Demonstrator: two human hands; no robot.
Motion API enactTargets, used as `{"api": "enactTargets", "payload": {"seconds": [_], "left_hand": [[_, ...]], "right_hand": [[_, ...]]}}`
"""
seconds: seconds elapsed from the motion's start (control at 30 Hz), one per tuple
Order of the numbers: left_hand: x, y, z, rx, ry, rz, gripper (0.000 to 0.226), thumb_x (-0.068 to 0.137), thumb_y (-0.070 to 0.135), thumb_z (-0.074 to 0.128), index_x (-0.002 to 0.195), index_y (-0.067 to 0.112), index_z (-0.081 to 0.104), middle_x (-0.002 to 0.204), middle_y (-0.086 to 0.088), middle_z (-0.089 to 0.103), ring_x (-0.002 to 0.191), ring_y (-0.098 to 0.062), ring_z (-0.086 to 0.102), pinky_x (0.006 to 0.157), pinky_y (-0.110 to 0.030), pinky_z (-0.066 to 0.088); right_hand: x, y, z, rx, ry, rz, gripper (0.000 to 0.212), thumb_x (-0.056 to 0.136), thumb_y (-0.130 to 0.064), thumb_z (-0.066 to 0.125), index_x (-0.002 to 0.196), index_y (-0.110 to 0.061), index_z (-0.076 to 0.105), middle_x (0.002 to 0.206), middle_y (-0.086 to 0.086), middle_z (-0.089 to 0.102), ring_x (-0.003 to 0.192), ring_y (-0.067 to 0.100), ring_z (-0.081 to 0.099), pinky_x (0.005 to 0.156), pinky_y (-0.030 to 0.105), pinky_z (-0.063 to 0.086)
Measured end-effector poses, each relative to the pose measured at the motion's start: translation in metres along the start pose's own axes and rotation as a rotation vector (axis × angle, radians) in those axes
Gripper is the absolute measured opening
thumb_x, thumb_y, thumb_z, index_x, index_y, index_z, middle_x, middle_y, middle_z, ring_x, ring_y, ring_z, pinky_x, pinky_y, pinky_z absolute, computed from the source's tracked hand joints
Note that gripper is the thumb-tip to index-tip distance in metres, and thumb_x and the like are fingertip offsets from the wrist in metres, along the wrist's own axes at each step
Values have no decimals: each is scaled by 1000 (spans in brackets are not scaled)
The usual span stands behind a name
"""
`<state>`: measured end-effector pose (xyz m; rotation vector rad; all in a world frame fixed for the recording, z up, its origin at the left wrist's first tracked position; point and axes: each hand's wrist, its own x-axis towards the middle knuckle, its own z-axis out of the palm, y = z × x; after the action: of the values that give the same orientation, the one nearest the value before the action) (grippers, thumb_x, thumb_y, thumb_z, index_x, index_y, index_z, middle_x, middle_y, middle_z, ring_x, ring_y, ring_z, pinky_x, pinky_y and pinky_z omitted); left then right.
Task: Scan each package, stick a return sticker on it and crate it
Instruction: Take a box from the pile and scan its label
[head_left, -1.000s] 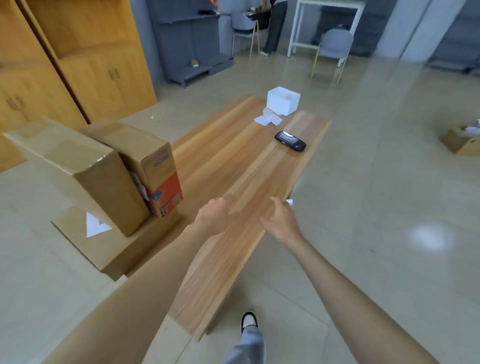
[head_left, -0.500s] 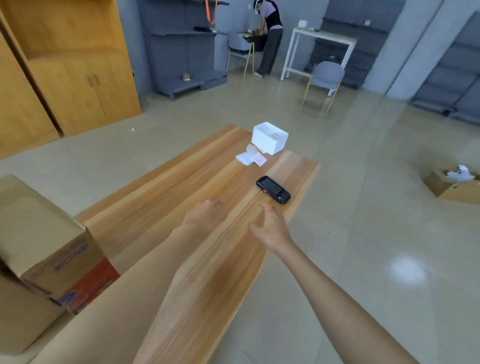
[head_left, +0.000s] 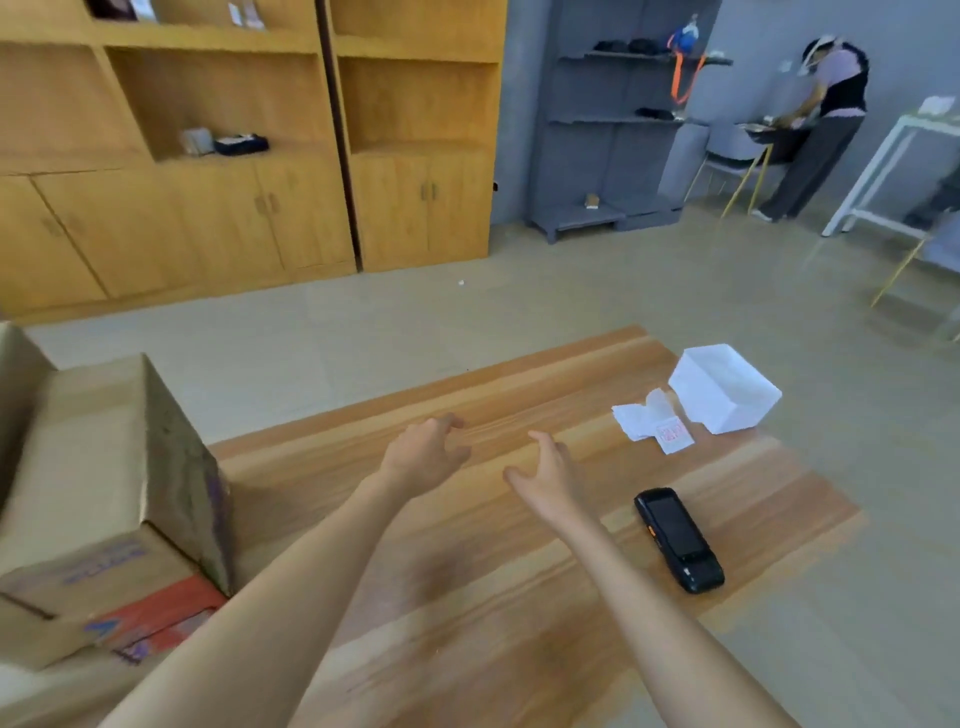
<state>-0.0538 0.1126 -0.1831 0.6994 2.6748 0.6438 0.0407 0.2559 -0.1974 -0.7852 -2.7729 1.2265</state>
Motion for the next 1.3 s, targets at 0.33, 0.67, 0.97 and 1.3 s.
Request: {"api": "enactTargets", "payload": {"seconds": [0.33,0.67,0.97,1.3], "left_hand": [[4,3,-10,-49,197,-325,48,93,34,54,137,20,43,138,-4,50,125,-25,47,96,-33,40],[-39,-40,-16,-126,310,-531,48,95,35,51,139,18,42,138,-5,48,123,-23,47,94,-36,44],[-87,-52,-39,-111,524,-623,48,92,33,53,138,21,43,133,-3,52,117,-21,53,90,-35,45],[-151,-55,-88,-98,952,-620,39,89,30,56,128,23,51,122,4,58,109,-16,55,88,-37,50]], "right_hand": [[76,-18,-12,-108,-244,-273,62,89,-27,58,144,-18,32,142,8,39,132,26,35,104,33,34],[77,-50,29,-125,-433,-385,60,89,-28,58,143,-18,32,144,7,35,134,25,35,105,35,32],[43,-98,70,-70,-540,-485,59,93,-32,56,144,-16,32,145,9,36,133,25,37,104,33,33],[-6,-162,95,65,-636,-589,54,94,-34,55,142,-16,35,146,7,38,132,22,38,95,29,34]]}}
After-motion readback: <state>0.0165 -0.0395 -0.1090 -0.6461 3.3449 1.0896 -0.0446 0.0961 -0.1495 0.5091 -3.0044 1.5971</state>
